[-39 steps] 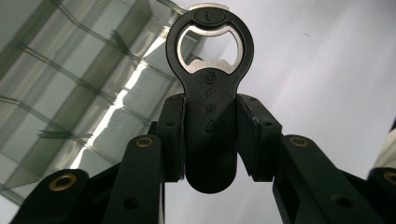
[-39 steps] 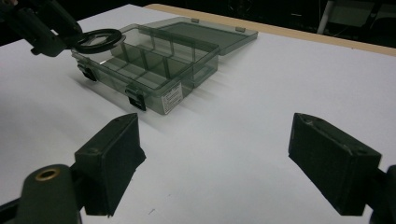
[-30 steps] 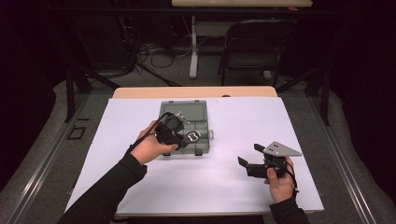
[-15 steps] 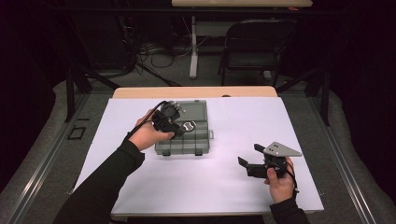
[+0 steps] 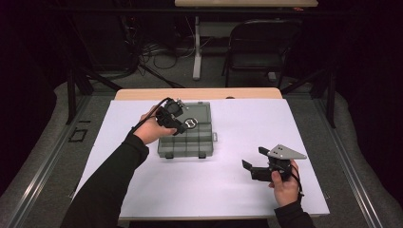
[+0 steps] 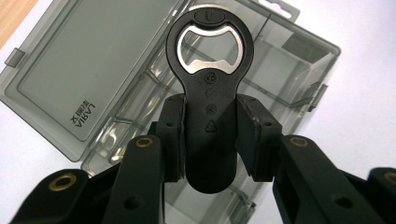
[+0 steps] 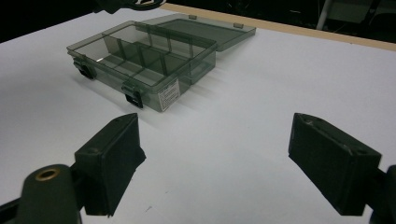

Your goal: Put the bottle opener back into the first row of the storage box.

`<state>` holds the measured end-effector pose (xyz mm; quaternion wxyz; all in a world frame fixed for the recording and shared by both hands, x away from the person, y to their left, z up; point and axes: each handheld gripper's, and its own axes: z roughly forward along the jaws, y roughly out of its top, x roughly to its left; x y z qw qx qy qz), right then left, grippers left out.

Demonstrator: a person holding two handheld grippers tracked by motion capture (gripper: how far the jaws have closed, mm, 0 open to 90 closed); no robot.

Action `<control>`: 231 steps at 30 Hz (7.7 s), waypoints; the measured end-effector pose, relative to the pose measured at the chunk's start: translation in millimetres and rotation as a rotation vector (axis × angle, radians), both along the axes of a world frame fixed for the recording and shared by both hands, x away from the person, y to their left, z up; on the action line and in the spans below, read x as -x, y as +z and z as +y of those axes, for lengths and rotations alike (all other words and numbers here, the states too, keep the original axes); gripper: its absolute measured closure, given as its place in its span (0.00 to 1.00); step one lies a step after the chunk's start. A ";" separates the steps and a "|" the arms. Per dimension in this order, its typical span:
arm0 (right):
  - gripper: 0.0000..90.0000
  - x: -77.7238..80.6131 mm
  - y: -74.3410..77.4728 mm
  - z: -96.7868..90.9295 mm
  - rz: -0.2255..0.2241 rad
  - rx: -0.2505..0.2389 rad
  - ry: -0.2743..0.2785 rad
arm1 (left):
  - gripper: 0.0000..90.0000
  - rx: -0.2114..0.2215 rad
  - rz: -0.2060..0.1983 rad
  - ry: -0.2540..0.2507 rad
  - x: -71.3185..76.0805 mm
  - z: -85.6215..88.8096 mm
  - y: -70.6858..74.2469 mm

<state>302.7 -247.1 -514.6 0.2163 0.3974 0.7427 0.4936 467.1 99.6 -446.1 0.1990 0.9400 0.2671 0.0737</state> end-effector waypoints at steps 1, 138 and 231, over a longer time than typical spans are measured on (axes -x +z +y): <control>0.18 0.0 0.0 -0.2 0.001 0.000 0.000 | 0.72 -0.005 -0.002 -0.005 -1.0 0.1 -1.7; 0.18 -5.3 -6.0 8.9 0.032 0.020 0.012 | 0.20 0.214 -0.019 0.267 -8.2 66.9 -17.7; 0.19 -219.7 54.0 151.6 0.219 0.146 -0.019 | 0.20 0.366 -0.109 0.406 19.3 97.1 -43.8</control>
